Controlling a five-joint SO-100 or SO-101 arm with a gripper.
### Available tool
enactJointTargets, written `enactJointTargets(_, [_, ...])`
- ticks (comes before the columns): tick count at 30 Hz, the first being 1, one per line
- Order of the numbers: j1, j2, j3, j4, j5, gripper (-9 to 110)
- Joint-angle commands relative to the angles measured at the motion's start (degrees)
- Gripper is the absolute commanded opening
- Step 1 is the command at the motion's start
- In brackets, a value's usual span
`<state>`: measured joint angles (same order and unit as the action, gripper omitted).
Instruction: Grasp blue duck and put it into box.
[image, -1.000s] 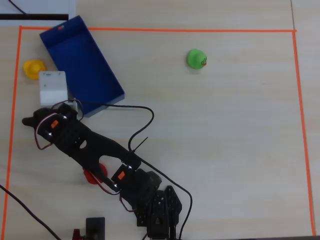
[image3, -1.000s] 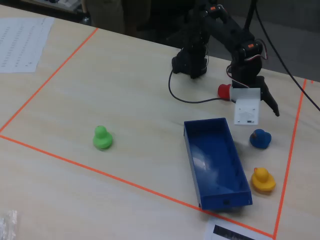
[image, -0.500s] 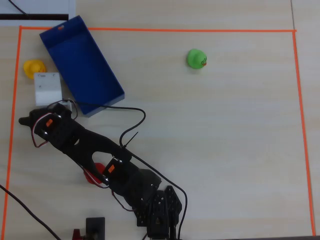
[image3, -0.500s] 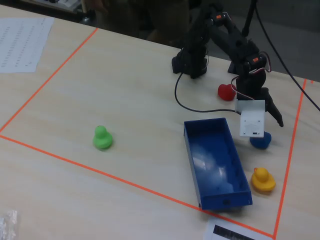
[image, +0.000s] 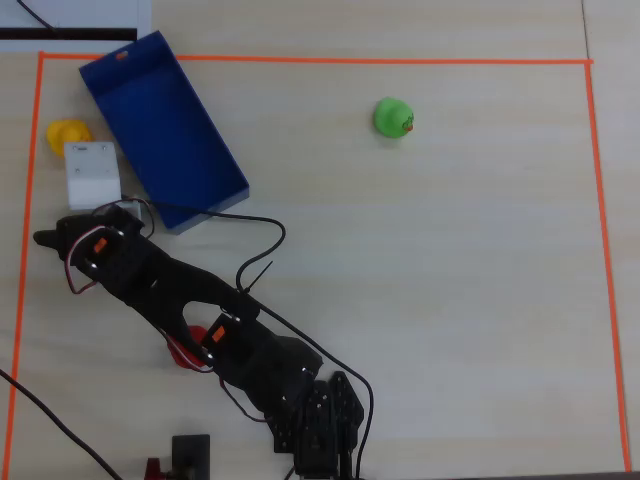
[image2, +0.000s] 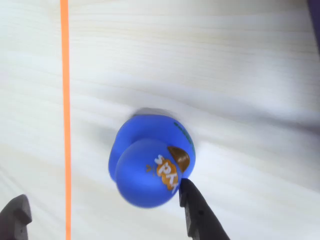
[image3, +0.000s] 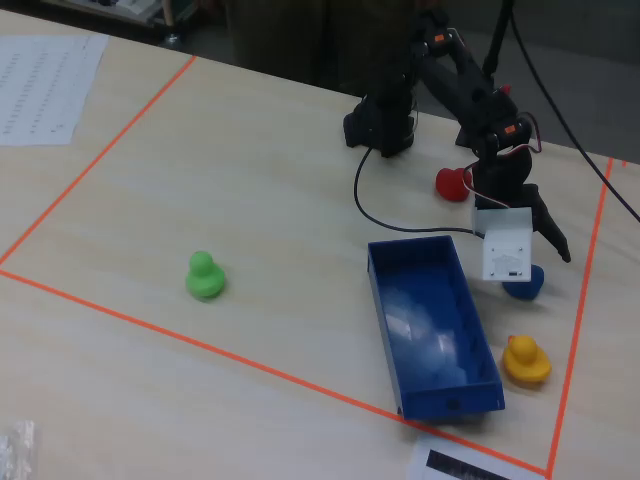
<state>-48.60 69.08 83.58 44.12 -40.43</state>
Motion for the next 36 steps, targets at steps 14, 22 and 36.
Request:
enactJointTargets(14, [2.46, 3.25, 0.97, -1.58, 4.48, 0])
enactJointTargets(22, [17.31, 16.79, -8.96, 6.94, 7.21, 0])
enactJointTargets(36, [21.01, 17.40, 15.03, 0.00, 0.79, 33])
